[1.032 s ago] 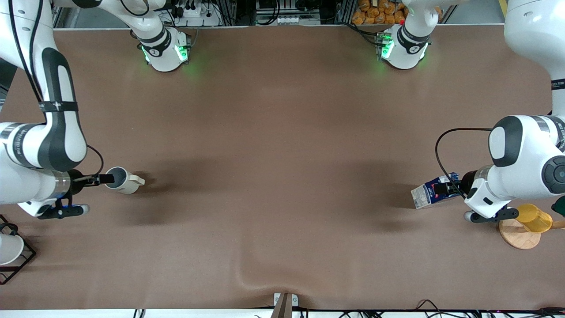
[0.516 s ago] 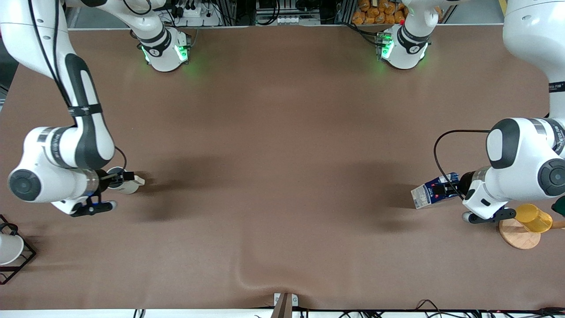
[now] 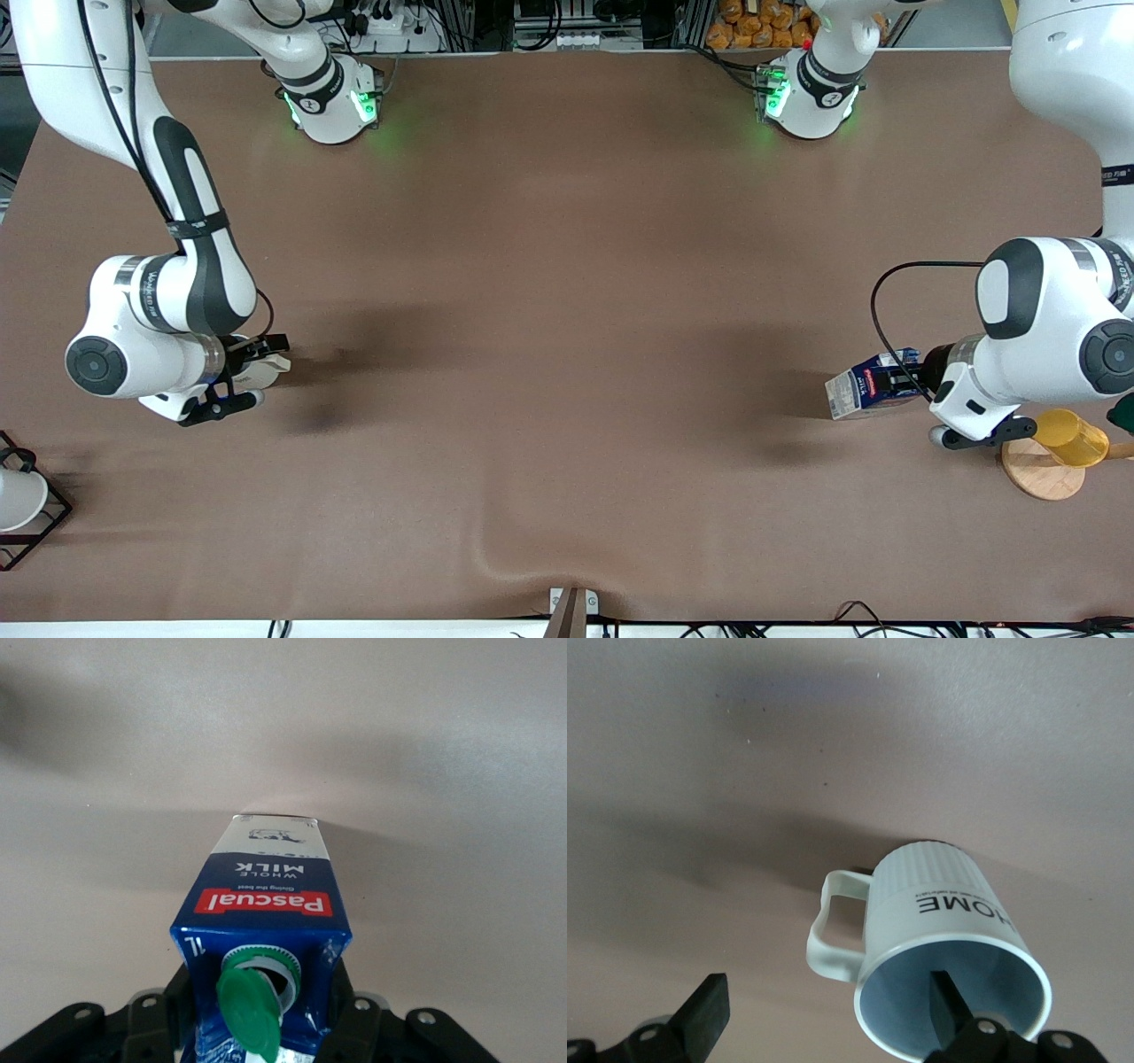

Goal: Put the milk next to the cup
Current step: 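Grasp the white mug rim with the right gripper and lift it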

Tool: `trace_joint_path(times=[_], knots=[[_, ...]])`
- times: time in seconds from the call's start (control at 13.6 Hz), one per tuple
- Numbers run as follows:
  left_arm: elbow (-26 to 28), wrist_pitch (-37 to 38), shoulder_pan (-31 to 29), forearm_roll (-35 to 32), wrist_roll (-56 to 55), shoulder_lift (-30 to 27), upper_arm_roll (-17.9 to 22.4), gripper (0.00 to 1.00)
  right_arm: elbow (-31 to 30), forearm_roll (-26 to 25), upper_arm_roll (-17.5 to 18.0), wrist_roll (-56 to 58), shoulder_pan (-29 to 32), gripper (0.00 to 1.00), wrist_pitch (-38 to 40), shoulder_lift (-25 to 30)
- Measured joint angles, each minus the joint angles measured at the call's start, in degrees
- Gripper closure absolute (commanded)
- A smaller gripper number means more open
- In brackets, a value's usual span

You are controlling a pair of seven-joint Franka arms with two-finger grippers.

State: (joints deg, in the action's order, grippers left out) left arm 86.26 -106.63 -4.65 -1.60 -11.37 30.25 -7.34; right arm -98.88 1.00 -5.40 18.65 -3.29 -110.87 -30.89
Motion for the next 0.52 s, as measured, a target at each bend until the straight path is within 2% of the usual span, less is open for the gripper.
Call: trace_joint_path(times=[0.22,0.29,0.37,0.44,0.52], knots=[[0.0,0.0,0.0,0.0,0.0,0.0,0.0,0.54,-1.4,0.0,-0.1,2.8,0.1,0.00,-3.1,0.0],[0.0,0.0,0.0,0.0,0.0,0.0,0.0,0.54,-2.2,0.0,-0.2,4.1,0.2,0.27,-4.7,0.0],[-0.1,0.0,0.0,0.0,0.0,0.0,0.0,0.54,-3.1,-0.1,-0.3,5.4,0.4,0.64,-6.1,0.0],[-0.3,0.0,0.0,0.0,0.0,0.0,-0.1,0.54,-3.8,-0.1,-0.3,7.0,0.7,0.83,-7.2,0.0],[-0.5,0.0,0.1,0.0,0.0,-0.2,-0.4,0.54,-4.2,-0.1,-0.4,9.0,1.0,0.97,-7.7,0.0]])
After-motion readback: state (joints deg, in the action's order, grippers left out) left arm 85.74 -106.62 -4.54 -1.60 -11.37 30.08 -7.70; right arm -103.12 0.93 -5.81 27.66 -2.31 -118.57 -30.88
